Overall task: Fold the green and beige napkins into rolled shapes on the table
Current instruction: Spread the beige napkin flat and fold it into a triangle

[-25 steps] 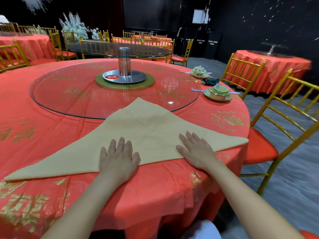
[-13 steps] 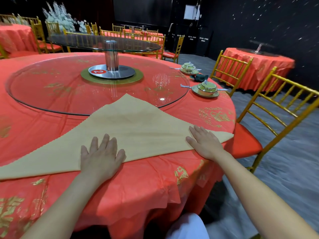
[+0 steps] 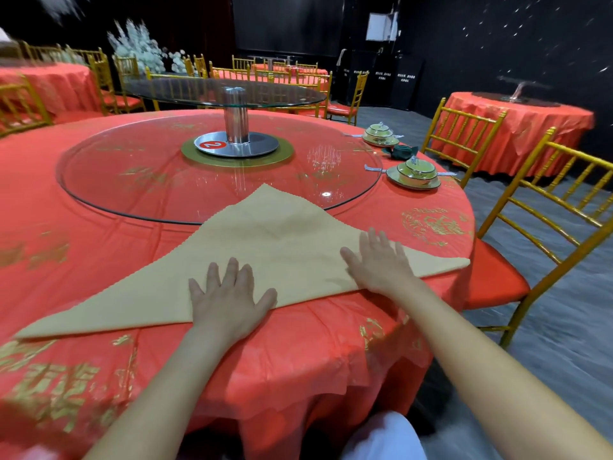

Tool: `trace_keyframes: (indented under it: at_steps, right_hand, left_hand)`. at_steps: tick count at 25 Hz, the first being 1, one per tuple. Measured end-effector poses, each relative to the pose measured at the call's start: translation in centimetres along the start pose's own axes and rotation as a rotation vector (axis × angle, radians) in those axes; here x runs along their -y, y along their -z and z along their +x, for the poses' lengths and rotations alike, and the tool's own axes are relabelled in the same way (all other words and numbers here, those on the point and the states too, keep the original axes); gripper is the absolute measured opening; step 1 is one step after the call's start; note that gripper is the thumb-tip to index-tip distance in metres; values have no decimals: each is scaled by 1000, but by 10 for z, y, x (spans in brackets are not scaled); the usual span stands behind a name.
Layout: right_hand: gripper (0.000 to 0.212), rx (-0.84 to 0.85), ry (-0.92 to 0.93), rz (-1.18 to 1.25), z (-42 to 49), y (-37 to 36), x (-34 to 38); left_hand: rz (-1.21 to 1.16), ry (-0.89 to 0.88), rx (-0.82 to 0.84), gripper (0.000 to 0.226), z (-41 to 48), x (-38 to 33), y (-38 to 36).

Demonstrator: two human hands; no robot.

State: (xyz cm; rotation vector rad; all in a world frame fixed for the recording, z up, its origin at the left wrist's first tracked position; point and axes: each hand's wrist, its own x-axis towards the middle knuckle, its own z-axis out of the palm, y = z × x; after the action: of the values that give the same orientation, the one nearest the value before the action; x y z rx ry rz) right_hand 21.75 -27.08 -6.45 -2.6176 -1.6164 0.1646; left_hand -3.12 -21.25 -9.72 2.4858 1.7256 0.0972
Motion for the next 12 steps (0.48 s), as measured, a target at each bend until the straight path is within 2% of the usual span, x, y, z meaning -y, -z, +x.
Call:
trace_keyframes:
  at_steps: [2,4,8,12]
  right_hand:
    - [76,29,215,18,-20,-10,57]
    - [76,57,332,-4,-31,-24,91]
    - [72,63,318,5,-26,-37,92]
    - [72,35,315,-22,-21,-44,89]
  left_hand:
    - [0,3,14,77,-1,0,1]
    - [-8,-1,27,77,-2,-1,2]
    - [-2,-78,59,69,-2,13,8]
    - [17,-146,11,56,-5,56,13]
